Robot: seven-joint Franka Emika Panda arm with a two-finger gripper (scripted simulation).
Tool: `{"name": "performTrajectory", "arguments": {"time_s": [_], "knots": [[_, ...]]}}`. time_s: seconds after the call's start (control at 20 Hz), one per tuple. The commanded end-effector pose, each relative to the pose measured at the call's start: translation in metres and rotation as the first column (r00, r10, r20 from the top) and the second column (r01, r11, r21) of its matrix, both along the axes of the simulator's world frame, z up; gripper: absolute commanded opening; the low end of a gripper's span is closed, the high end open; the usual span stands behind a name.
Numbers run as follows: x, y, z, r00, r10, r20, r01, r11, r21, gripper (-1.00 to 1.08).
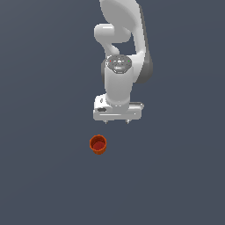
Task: Pick up the object and move it to a goal position.
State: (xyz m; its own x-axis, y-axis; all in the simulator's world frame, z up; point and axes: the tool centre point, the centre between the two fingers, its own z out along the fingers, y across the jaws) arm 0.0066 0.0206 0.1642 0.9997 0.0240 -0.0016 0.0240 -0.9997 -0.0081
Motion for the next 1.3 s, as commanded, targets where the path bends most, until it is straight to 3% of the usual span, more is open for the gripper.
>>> {"name": "performTrajectory", "arguments": {"time_s": [0.0,0.7,1.25], "knots": [[0.000,0.000,0.000,1.000,0.000,0.000,0.000,1.000,0.000,0.28],[0.008,0.001,0.010,1.000,0.023,0.019,-0.023,1.000,0.001,0.28],[0.021,-0.004,0.001,0.986,0.167,0.001,-0.167,0.986,0.026,0.28]]}}
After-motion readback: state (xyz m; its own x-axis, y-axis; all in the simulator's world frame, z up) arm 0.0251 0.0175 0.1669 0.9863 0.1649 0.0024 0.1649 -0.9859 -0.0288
